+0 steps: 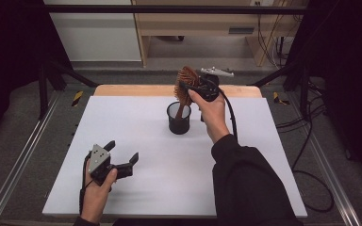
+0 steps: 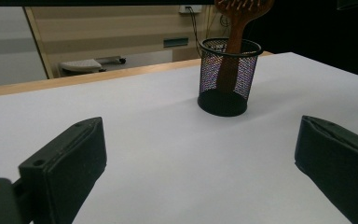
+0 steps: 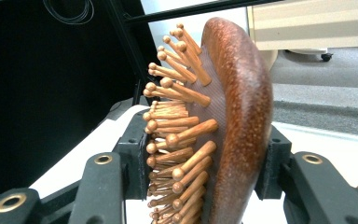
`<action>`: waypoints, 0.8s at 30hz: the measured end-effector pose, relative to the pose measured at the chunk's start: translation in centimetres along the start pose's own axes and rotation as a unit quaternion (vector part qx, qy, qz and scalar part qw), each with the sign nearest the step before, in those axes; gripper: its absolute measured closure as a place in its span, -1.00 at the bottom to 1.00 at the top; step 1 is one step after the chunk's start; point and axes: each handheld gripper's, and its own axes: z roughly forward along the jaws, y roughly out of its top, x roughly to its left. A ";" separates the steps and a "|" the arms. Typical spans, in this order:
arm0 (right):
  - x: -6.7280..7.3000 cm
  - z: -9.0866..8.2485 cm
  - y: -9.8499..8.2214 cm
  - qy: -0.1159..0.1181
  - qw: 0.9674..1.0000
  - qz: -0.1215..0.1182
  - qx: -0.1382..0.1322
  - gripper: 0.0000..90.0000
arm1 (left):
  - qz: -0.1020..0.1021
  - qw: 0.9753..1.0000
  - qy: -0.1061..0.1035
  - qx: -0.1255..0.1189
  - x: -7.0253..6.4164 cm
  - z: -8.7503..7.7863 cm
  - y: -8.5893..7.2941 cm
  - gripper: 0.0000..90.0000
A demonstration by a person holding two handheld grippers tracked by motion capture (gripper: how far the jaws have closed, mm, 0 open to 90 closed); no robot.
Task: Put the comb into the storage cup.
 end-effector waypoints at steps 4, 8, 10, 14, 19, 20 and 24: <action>0.2 0.2 -0.1 0.001 1.000 -0.002 0.003 0.09 | 0.000 1.000 -0.001 0.000 0.0 0.0 0.0 -0.95; 0.3 0.5 -0.3 0.004 1.000 -0.004 0.005 0.09 | 0.001 1.000 -0.003 0.000 -0.1 0.0 0.0 -0.95; 0.4 0.6 -0.4 0.004 1.000 -0.004 0.007 0.09 | 0.001 1.000 -0.003 0.001 -0.1 0.0 0.0 -0.95; 0.5 0.7 -0.4 0.006 1.000 -0.005 0.008 0.09 | 0.000 1.000 -0.002 0.000 0.0 0.0 0.0 -0.95; 0.6 0.9 -0.6 0.008 1.000 -0.002 0.009 0.09 | -0.001 1.000 0.000 -0.003 0.0 -0.1 0.0 -0.95; 0.6 1.0 -0.7 0.008 1.000 -0.003 0.010 0.08 | -0.001 1.000 0.000 -0.003 0.1 -0.1 0.0 -0.95; 0.7 1.1 -0.7 0.010 1.000 -0.003 0.012 0.08 | -0.001 1.000 -0.001 -0.002 0.0 0.0 0.0 -0.95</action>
